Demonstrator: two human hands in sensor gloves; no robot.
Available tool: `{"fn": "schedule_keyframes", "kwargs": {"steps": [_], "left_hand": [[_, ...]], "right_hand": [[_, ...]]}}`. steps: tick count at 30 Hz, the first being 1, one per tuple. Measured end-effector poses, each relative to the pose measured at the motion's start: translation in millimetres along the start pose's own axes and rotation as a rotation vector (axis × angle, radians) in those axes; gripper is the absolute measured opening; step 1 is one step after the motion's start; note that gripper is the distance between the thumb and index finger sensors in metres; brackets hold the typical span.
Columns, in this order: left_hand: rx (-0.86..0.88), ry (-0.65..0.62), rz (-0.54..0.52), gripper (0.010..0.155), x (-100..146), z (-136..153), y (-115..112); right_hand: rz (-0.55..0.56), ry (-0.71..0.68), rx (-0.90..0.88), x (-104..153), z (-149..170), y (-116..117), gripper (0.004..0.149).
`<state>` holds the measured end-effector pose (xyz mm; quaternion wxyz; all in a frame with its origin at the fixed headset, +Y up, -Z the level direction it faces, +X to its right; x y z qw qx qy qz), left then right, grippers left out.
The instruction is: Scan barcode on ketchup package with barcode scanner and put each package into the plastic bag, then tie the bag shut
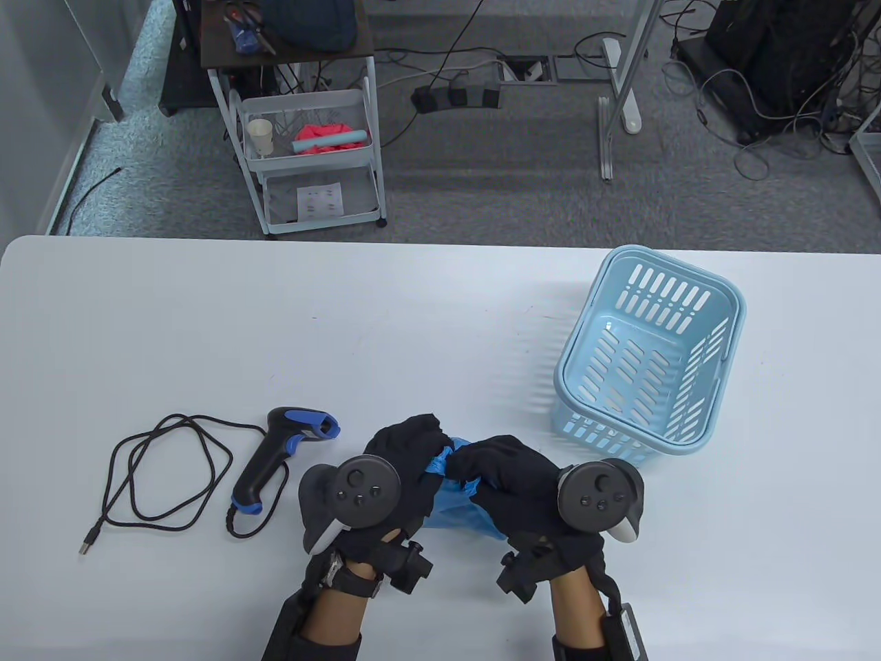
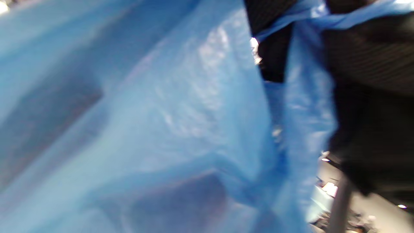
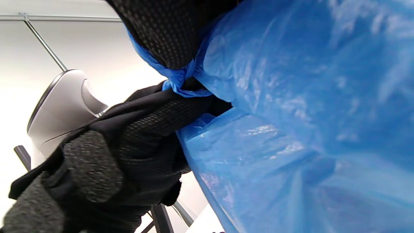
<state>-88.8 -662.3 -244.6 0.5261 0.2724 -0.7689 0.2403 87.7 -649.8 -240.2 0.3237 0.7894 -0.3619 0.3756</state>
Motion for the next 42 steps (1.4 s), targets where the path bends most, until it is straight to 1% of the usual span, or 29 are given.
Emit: {"fn": "schedule_keyframes", "kwargs": {"steps": [2, 4, 6, 10, 17, 20, 21, 24, 26, 30, 34, 42], "left_hand": [[0.067, -0.012, 0.01, 0.044, 0, 1, 1], [0.086, -0.014, 0.026, 0.044, 0, 1, 1], [0.11, -0.023, 0.026, 0.044, 0, 1, 2], [0.105, -0.041, 0.041, 0.044, 0, -1, 2], [0.157, -0.073, 0.076, 0.046, 1, -4, 4], [0.156, -0.083, 0.087, 0.049, 1, -6, 4], [0.152, -0.086, 0.088, 0.05, 1, -7, 4], [0.16, -0.101, 0.093, 0.062, 3, -10, 4], [0.134, -0.099, 0.069, 0.064, 3, -12, 5], [0.062, -0.078, -0.001, 0.059, 5, -16, 7], [0.061, -0.075, -0.02, 0.049, 5, -17, 7], [0.144, -0.069, -0.038, 0.044, 6, -10, 10]], "right_hand": [[0.035, 0.014, 0.007, 1, 3, -2, 0.034], [0.058, 0.026, 0.006, 1, 4, -3, 0.035], [0.084, 0.038, 0.046, 2, 6, -4, 0.035], [0.119, 0.059, 0.085, 3, 7, -6, 0.035], [0.192, 0.079, 0.148, 5, 6, -12, 0.034], [0.202, 0.082, 0.193, 6, 4, -12, 0.034], [0.208, 0.083, 0.2, 6, 4, -12, 0.034], [0.212, 0.084, 0.223, 6, 2, -12, 0.034], [0.211, 0.081, 0.243, 6, 1, -12, 0.034], [0.198, 0.071, 0.277, 5, -3, -10, 0.034], [0.19, 0.068, 0.294, 5, -5, -9, 0.035], [0.173, 0.074, 0.26, 5, -3, -9, 0.035]]}}
Point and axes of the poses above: the tracker on the back of each hand, its own z axis roughly to the little-finger side, its own x axis roughly from the fingertips to the wrist, y = z × x, the point moved 5 cm from there along -x, roughly from the wrist to the fingertips, and after that the axes turned 3 degrees about -x, right-handed, at the moved point
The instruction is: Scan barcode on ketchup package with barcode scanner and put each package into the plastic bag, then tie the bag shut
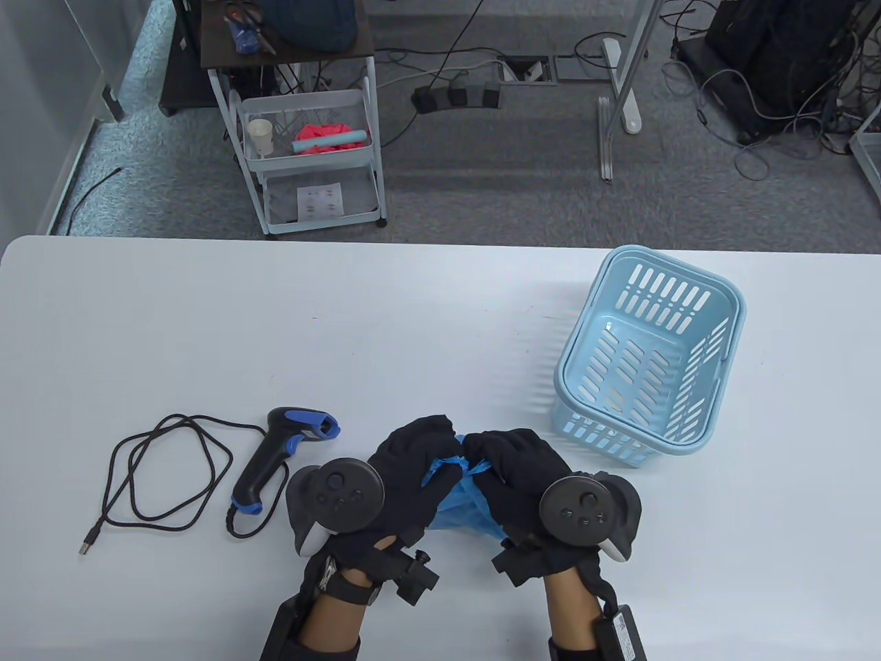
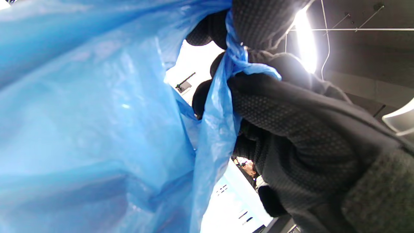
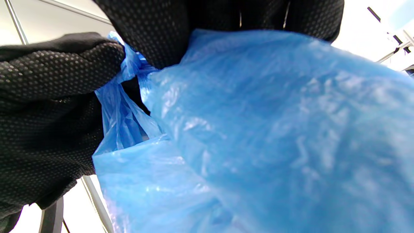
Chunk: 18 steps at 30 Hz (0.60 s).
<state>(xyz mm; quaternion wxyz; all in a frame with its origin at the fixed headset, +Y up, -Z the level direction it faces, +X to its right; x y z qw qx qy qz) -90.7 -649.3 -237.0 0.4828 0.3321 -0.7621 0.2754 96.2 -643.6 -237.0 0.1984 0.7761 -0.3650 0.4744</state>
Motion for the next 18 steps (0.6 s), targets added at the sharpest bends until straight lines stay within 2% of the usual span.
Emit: {"fn": "schedule_keyframes", "kwargs": {"steps": [9, 18], "left_hand": [[0.056, 0.026, -0.019, 0.042, 0, 11, 5], [0.084, 0.046, -0.041, 0.04, 1, 18, 7]], "right_hand": [[-0.026, 0.026, -0.064, 0, 9, -4, 0.035], [-0.082, 0.019, -0.044, 0, 8, -4, 0.035]]}}
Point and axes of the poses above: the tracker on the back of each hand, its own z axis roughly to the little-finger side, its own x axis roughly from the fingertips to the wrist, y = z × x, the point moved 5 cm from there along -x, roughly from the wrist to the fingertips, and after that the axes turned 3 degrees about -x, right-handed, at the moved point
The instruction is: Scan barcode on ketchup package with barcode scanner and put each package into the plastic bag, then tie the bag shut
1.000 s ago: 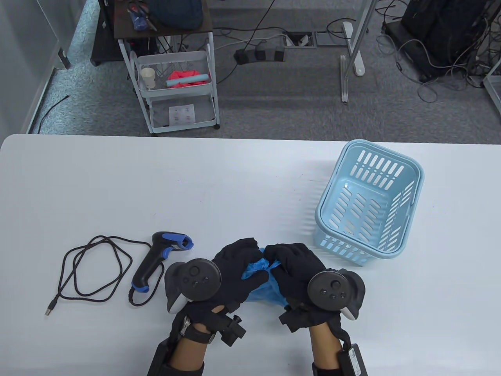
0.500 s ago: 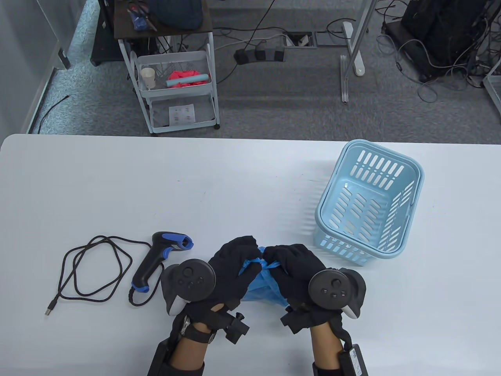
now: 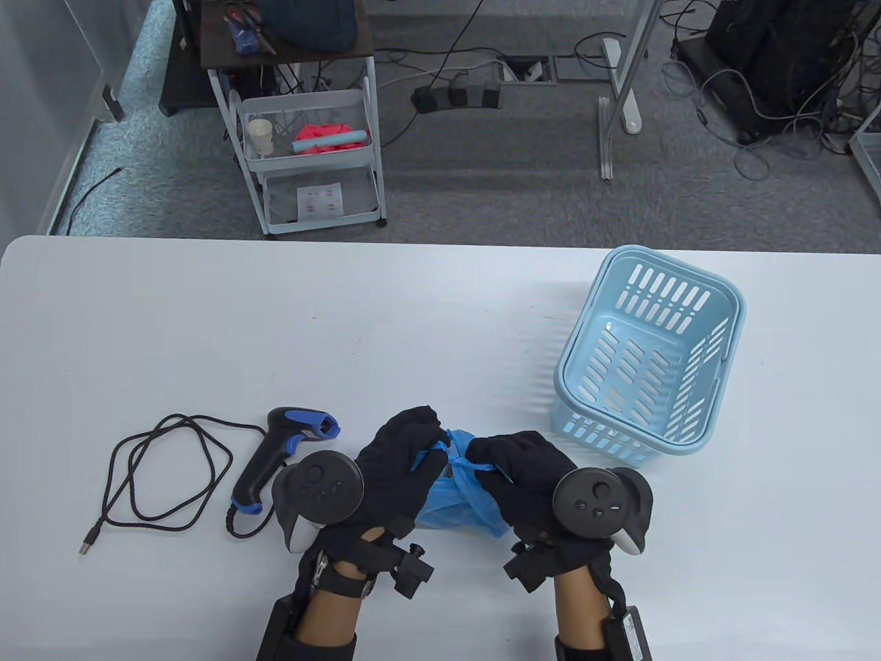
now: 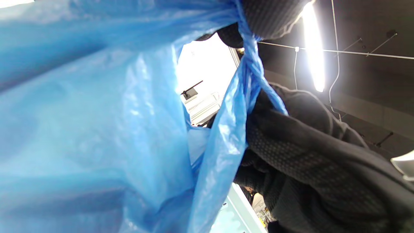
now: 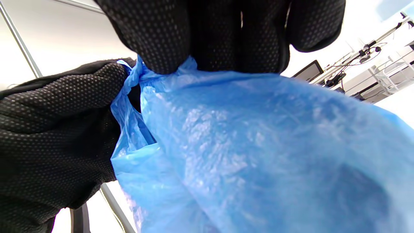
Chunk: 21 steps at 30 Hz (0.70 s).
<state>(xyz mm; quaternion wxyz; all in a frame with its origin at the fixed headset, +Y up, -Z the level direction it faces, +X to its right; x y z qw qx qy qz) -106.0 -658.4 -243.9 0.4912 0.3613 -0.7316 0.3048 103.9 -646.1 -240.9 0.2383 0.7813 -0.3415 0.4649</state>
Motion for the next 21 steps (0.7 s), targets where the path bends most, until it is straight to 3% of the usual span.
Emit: {"fn": "schedule_keyframes", "kwargs": {"steps": [8, 21], "left_hand": [[0.074, 0.02, 0.024, 0.039, -2, 7, -3], [-0.015, 0.056, 0.029, 0.041, -4, 17, -3]], "right_hand": [[-0.06, 0.004, 0.037, -1, -1, 2, 0.036], [-0.098, 0.049, -0.013, 1, 13, -2, 0.036]]}}
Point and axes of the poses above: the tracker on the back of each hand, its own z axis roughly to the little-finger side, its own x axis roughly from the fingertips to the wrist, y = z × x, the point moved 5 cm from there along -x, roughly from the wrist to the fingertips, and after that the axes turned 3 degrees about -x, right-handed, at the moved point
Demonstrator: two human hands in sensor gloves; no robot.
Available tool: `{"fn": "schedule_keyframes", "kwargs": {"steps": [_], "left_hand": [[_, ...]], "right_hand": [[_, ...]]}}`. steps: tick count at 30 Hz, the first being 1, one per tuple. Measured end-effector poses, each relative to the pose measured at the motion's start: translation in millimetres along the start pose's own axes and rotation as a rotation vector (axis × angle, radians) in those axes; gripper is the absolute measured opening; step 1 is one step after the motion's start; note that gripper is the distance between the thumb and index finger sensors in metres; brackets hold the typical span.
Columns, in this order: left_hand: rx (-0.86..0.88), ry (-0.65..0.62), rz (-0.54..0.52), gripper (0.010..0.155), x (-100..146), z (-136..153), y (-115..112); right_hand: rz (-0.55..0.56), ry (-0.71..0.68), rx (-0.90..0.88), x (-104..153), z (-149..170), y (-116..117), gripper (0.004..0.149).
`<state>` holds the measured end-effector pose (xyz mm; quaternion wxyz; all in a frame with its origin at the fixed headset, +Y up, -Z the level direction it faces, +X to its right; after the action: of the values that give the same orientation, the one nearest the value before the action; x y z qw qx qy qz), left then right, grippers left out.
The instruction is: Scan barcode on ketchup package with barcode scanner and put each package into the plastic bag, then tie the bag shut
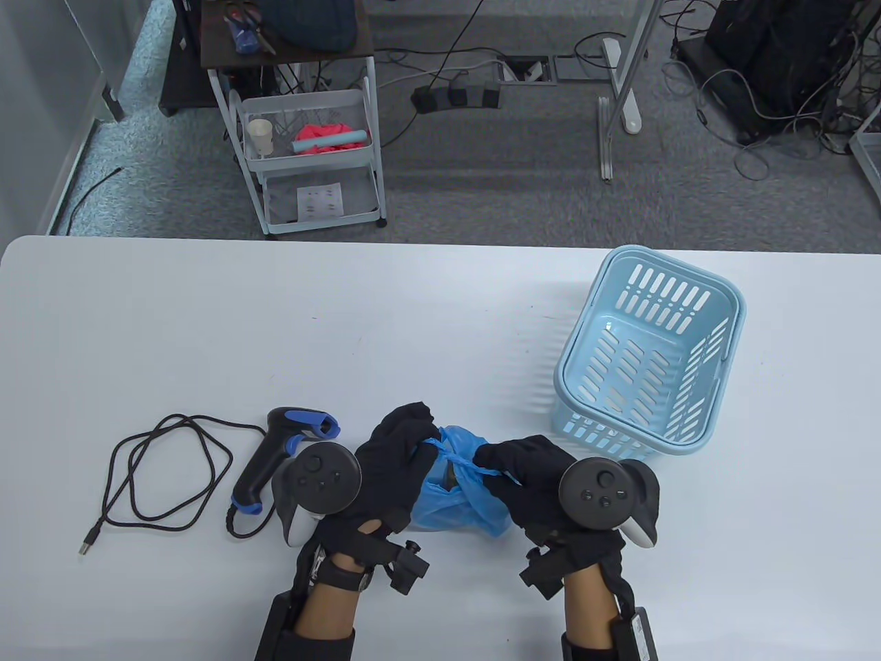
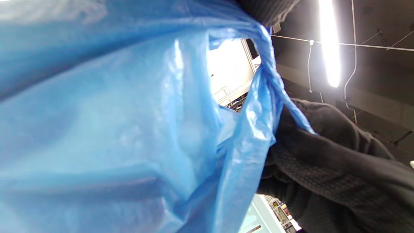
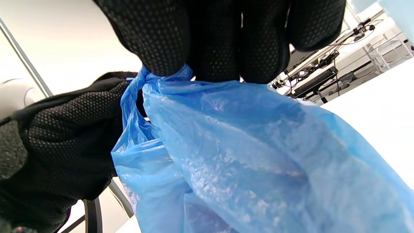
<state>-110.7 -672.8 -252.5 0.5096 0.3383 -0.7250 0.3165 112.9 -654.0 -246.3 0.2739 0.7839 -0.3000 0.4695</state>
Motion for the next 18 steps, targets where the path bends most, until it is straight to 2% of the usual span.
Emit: {"fn": "schedule_keyframes", "kwargs": {"steps": [5, 12, 18], "left_hand": [[0.002, 0.011, 0.004, 0.04, 0, 4, 1], [-0.048, 0.039, -0.041, 0.041, 2, 12, 13], [-0.181, 0.064, -0.076, 0.041, 4, 15, 17]], "right_hand": [[0.012, 0.02, -0.028, 2, 8, -6, 0.037], [0.021, 0.072, -0.075, 7, 27, -15, 0.036], [0.009, 0.108, -0.119, 11, 41, -18, 0.036]]}}
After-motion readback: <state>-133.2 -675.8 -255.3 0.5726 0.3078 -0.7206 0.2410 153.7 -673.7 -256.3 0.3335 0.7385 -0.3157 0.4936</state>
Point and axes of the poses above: the tracker on the back of each hand, its own z axis roughly to the little-finger side, its own x axis roughly from the fingertips to the wrist, y = z × x, the point moved 5 cm from there along -x, roughly from the wrist to the fingertips, and after that the axes turned 3 degrees about -x, right-handed, at the moved point
